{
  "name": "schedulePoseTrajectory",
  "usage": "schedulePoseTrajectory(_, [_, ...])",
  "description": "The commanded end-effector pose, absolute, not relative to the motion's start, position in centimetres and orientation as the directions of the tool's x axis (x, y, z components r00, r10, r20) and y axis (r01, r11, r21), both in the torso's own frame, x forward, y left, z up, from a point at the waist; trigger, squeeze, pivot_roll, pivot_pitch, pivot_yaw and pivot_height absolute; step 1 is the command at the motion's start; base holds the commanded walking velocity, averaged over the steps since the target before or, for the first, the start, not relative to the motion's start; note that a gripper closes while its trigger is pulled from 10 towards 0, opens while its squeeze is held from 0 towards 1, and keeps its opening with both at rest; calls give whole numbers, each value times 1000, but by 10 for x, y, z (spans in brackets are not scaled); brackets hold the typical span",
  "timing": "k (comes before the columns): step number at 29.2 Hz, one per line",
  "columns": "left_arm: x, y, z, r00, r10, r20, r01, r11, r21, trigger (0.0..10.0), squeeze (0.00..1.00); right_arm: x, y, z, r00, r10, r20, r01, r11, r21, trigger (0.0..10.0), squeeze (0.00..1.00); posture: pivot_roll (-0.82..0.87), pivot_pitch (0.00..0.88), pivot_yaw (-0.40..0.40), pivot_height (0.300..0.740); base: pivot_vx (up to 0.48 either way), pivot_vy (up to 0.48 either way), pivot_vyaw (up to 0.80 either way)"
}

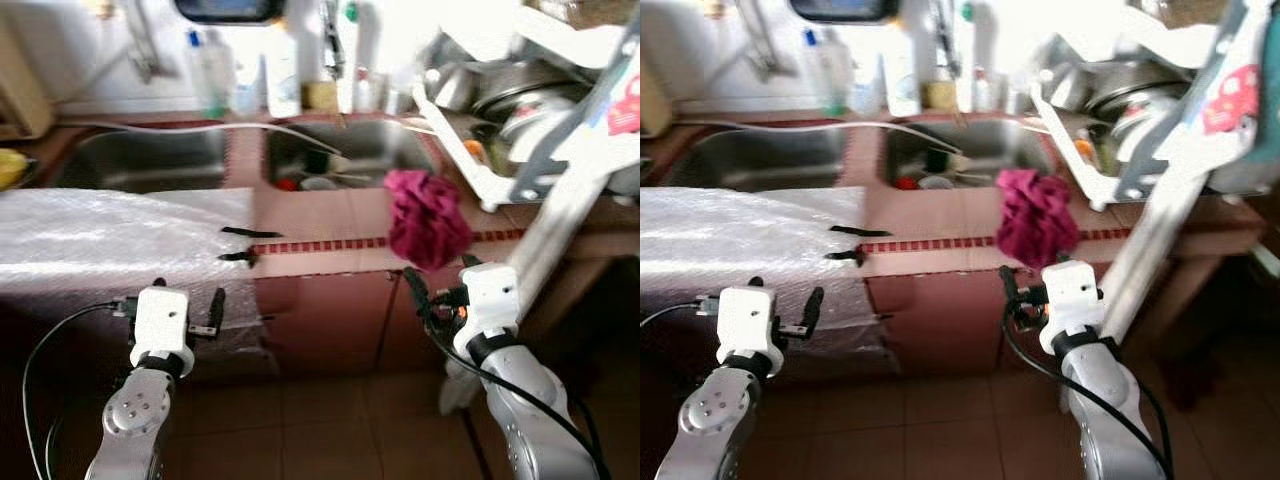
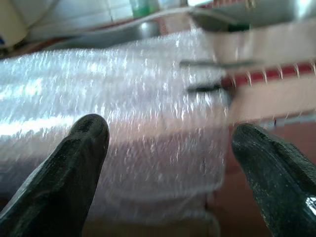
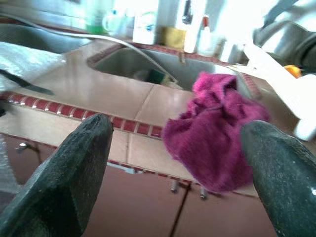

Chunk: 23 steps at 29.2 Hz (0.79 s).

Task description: Kitchen organization

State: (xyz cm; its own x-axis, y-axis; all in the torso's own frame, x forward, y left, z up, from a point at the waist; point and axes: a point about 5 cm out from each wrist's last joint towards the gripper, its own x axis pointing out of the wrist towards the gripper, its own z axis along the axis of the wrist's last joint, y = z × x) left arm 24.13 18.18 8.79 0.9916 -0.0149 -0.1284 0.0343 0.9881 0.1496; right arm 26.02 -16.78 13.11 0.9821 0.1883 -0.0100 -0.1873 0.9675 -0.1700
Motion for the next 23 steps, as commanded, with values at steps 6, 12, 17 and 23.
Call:
schedulePoseTrajectory(6, [244,183,85,991,-9,-133,30,987,159,10000,0,260,-170,131,979,201,-34,-204,965,-165,10000,0,55,0,-39,740,0,0,0])
schedulePoseTrajectory(12, [246,185,84,991,0,-132,18,991,136,10000,0,265,-170,132,982,187,-17,-187,974,-129,10000,0,64,0,-23,740,0,0,0])
schedulePoseTrajectory(17, [257,187,85,991,9,-137,3,996,93,10000,0,268,-163,132,984,177,1,-176,980,-98,10000,0,68,0,-1,740,0,0,0])
schedulePoseTrajectory(23, [267,188,91,993,-2,-122,13,996,90,10000,0,266,-158,132,983,184,2,-183,979,-92,10000,0,64,0,9,740,0,299,0])
